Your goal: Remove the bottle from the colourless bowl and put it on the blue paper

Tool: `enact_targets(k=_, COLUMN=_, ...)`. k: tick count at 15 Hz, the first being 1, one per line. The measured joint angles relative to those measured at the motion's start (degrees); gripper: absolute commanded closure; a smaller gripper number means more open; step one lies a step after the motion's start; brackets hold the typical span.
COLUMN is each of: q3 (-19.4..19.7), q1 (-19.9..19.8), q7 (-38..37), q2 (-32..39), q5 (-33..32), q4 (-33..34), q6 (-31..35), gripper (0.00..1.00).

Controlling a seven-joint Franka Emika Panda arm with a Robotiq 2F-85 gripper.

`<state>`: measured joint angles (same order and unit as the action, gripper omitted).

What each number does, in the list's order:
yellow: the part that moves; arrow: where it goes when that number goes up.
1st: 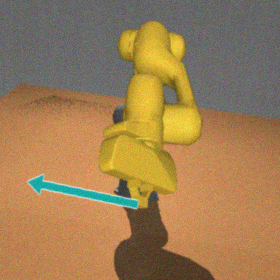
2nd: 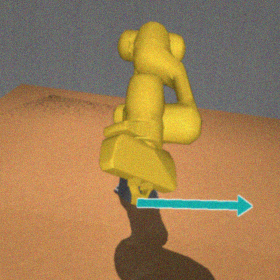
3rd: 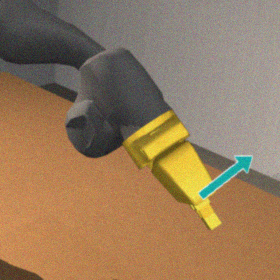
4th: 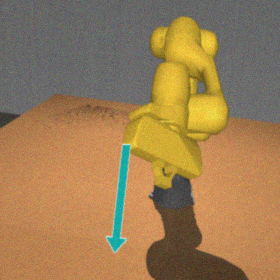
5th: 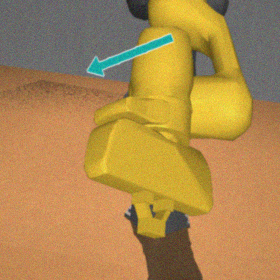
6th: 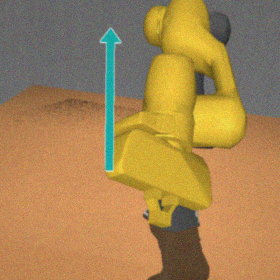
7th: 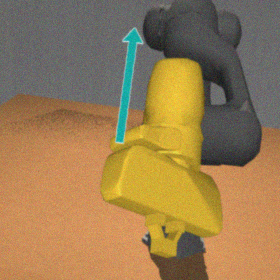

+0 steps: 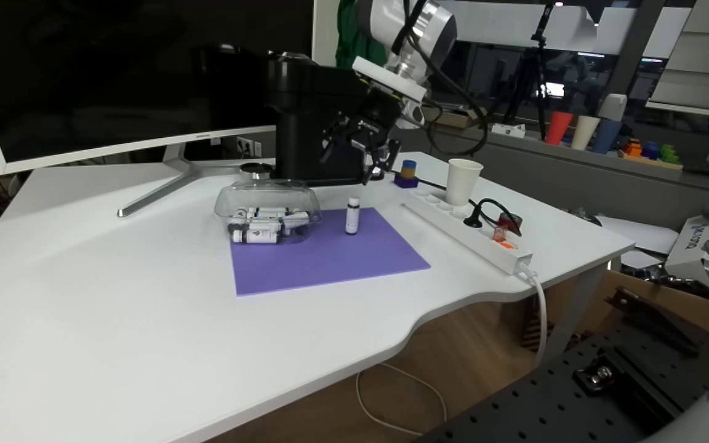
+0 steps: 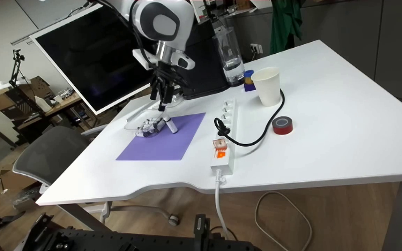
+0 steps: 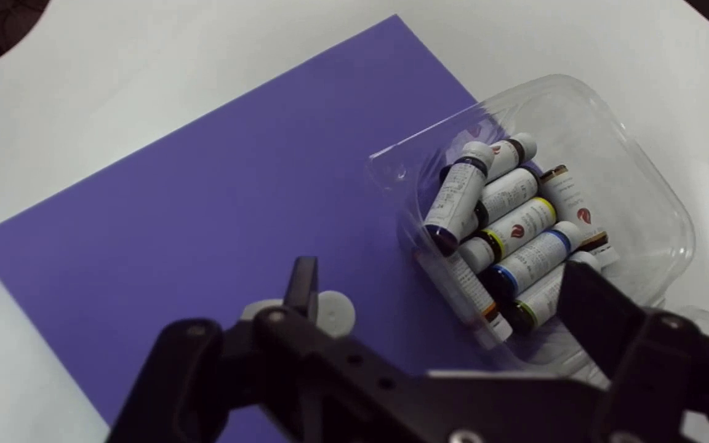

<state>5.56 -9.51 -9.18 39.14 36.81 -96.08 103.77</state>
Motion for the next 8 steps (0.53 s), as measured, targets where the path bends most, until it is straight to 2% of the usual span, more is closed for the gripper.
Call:
enact_targets(k=3, q3=0.32, q1=4.81, q7=-3.07, q2=-7.47, q5=-7.06, q4=-4.84, q6=4.79, gripper=0.01)
enact_targets(k=8, q3=0.08, q1=12.98, q7=-13.06, q2=-19.48, q5=-21.87, q4=-13.43, q6=13.0, gripper=0.0)
